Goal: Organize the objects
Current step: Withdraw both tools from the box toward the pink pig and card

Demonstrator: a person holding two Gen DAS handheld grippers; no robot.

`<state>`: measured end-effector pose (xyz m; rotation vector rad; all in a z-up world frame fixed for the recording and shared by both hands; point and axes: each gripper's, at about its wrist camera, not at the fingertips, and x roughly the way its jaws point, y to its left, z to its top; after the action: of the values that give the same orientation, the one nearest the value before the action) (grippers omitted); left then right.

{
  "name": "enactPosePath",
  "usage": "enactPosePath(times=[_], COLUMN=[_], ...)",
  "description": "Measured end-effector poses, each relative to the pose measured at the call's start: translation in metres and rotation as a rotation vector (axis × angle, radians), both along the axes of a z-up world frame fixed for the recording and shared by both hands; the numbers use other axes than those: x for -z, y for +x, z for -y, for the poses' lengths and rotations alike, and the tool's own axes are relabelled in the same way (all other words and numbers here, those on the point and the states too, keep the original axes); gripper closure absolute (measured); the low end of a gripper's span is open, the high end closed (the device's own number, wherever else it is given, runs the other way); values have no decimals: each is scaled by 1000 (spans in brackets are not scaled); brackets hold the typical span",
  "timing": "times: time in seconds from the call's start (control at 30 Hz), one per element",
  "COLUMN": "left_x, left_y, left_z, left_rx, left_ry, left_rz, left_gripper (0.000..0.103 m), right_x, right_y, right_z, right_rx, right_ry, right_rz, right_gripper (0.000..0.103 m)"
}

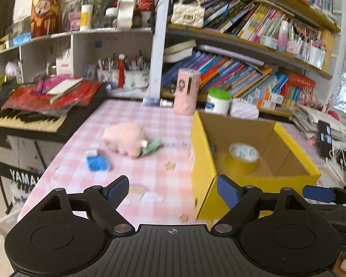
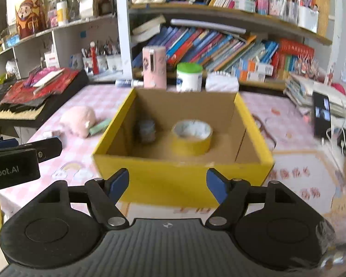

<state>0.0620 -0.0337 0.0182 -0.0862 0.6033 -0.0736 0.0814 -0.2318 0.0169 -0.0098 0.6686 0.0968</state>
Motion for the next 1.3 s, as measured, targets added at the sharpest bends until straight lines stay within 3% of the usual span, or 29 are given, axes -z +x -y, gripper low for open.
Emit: enactPosePath(times=[0.23,0.63,1.3], left_x=[11,11,12], left_y=[-23,-46,-52], left_z=[-31,-82,-128], left_rx=[20,-1,-49], left_ry=[26,31,-18], left_rz=[-63,-80,-89], left_gripper=[16,14,14], right_x=[16,21,15], right_y=[-29,-57,-67], right_z=[-49,-110,-161], right_rx=[-18,-57,-88], right_ry=[-20,-9,-43], right_rz=[-39,-45,-34], right_gripper=[29,26,23])
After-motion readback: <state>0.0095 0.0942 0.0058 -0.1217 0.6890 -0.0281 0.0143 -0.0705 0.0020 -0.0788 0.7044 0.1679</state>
